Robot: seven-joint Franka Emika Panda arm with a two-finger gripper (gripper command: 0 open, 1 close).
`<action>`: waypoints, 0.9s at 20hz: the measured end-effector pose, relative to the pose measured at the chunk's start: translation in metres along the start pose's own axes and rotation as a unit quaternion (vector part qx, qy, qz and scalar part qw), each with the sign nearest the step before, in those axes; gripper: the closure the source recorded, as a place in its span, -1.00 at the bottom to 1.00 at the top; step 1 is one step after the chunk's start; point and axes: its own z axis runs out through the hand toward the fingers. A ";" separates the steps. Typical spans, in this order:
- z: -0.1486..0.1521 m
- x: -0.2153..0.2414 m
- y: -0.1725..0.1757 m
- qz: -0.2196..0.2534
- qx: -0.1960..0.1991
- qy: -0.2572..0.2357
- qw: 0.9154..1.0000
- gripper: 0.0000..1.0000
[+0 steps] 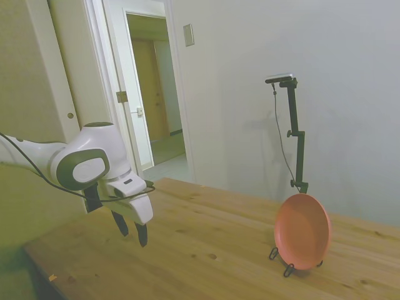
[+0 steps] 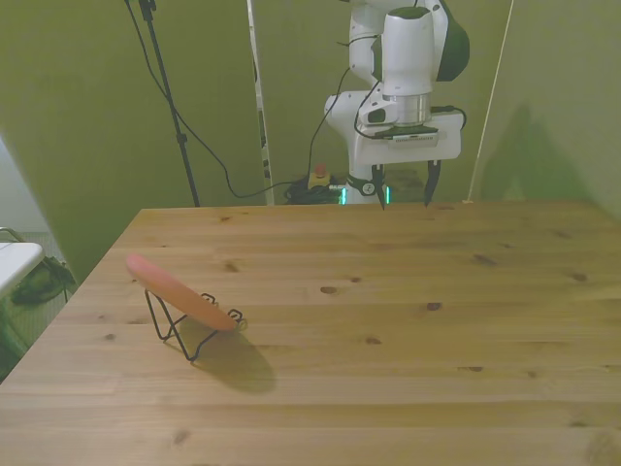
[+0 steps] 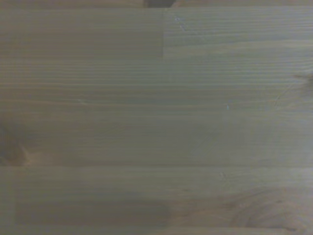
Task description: Unload the plate
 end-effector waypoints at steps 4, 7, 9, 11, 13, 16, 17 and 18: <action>-0.007 0.012 0.008 0.007 0.002 0.009 1.000 -1.00; -0.030 0.041 0.033 0.024 -0.019 0.035 0.999 -1.00; -0.051 0.066 0.053 0.034 -0.033 0.049 0.998 -1.00; -0.076 0.094 0.074 0.042 -0.041 0.067 0.996 -1.00; -0.099 0.124 0.092 0.047 -0.041 0.078 0.995 -1.00; -0.125 0.171 0.110 0.051 -0.042 0.087 0.994 -1.00; -0.131 0.188 0.113 0.050 -0.042 0.090 0.994 -1.00; -0.135 0.205 0.115 0.051 -0.044 0.095 0.993 -1.00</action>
